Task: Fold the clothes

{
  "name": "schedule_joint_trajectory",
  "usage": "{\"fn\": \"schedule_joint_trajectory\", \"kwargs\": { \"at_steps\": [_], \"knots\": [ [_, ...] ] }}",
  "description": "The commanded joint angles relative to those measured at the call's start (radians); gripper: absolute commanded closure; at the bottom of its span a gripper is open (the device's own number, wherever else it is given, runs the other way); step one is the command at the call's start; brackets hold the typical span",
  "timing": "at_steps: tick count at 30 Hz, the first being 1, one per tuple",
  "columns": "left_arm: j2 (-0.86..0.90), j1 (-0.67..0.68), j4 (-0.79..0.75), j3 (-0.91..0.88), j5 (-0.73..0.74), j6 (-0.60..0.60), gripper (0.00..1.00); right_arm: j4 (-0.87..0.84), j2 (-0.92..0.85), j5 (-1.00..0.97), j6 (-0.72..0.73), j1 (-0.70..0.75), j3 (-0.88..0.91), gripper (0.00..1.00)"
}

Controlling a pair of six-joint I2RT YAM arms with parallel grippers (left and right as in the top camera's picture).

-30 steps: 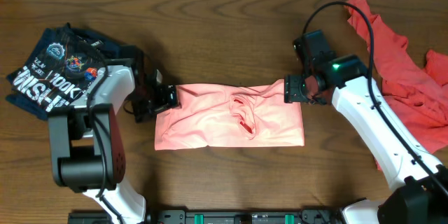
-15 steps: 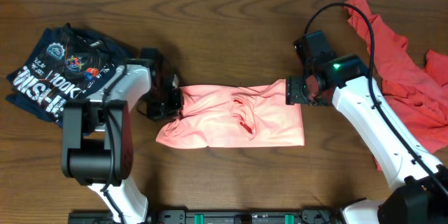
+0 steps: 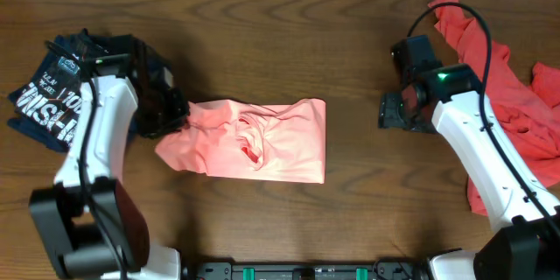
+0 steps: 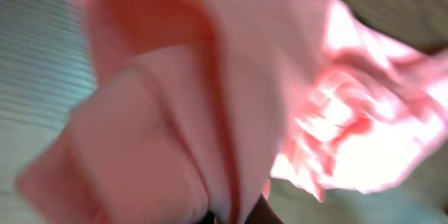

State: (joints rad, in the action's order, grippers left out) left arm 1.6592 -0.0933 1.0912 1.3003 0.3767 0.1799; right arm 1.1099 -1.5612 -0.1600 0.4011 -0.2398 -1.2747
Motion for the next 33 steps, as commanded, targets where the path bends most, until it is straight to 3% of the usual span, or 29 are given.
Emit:
{"fn": "schedule_joint_trajectory", "kwargs": {
  "at_steps": [1,7,12,20,23,27,31,33],
  "knots": [
    [-0.063,0.121,0.003,0.011,0.123,0.078,0.94,0.008,0.009,-0.015,-0.014,0.019,-0.007,0.27],
    [-0.081,0.412,-0.166,0.011,0.127,0.202,0.94,0.009,0.009,0.008,-0.040,0.019,-0.007,0.27],
    [-0.011,0.605,-0.283,0.011,0.033,0.296,0.94,0.014,0.009,0.014,-0.043,0.019,-0.007,0.27],
    [0.092,0.752,-0.383,0.011,0.043,0.293,0.66,0.016,0.009,0.014,-0.043,0.019,-0.007,0.27],
    [0.070,0.739,-0.380,0.028,0.075,0.196,0.53,0.016,0.009,0.024,-0.050,0.019,-0.007,0.26],
    [-0.021,0.631,-0.290,0.105,0.075,0.077,0.52,-0.021,0.009,0.178,-0.167,0.018,-0.007,0.26],
    [-0.130,0.466,-0.277,0.125,0.014,0.068,0.52,-0.076,0.008,0.526,-0.391,-0.001,-0.007,0.27],
    [-0.157,0.381,-0.276,0.125,0.005,0.078,0.51,-0.102,0.006,0.587,-0.406,-0.020,-0.006,0.28]
  ]
}}
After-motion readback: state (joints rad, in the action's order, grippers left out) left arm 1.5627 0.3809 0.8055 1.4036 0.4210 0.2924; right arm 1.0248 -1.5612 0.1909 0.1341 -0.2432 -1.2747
